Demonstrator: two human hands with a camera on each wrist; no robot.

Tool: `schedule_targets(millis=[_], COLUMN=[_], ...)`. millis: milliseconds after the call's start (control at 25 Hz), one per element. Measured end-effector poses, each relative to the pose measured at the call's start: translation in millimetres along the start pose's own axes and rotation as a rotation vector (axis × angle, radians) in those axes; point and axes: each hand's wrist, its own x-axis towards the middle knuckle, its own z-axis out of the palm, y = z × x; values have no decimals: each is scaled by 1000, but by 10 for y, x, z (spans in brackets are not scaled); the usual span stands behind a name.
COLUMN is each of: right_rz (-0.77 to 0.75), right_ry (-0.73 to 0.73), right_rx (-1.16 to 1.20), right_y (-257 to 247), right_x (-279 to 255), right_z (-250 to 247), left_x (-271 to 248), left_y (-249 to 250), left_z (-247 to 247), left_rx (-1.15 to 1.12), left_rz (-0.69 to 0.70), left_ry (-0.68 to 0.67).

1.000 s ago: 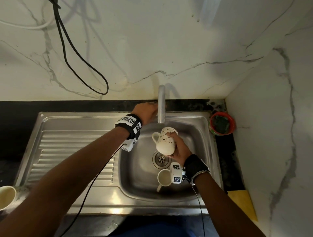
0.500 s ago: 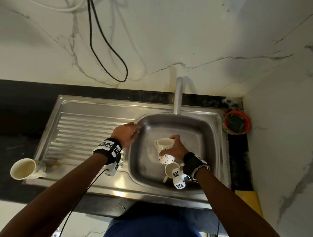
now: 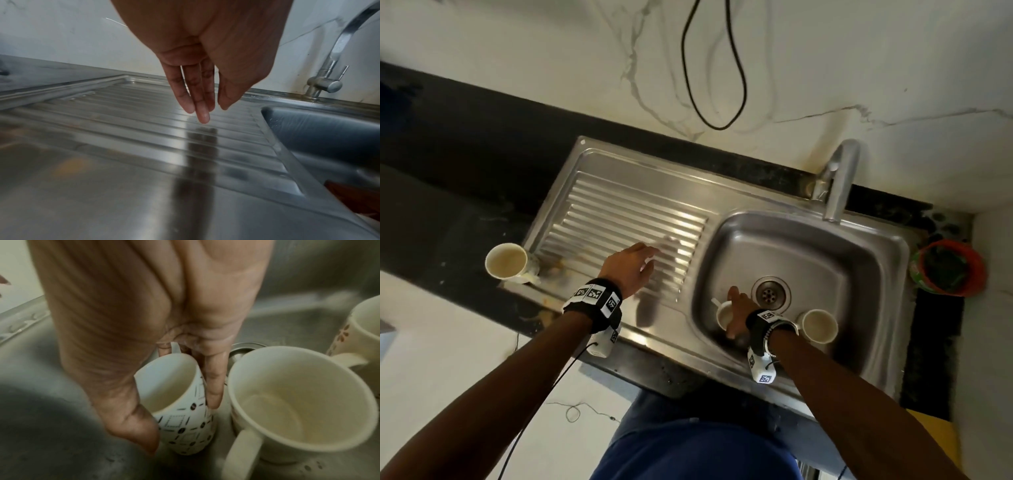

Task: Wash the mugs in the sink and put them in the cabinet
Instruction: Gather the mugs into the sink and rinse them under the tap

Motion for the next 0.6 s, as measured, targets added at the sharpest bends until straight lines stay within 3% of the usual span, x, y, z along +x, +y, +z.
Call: schedule_targets(millis=[160,280,480,600], right_rz=[42,22,-92,-266], right_ry=[-35,100,486,554], right_rx=[-39,-22,95,161], right_y=[-67,-411,-1563,-2403], right_x=[-98,-201,-405,-381], right_z=[-31,-248,-609,-515], left_x=[-244,-375,-594,-717], left_y=[-210,-529,-1133,-1455], left_z=[-101,-318,-619,-792], left_rx=[30,65,193,209], left_rz=[-37,-105,-272,-519], left_ry=[59,172,247,173])
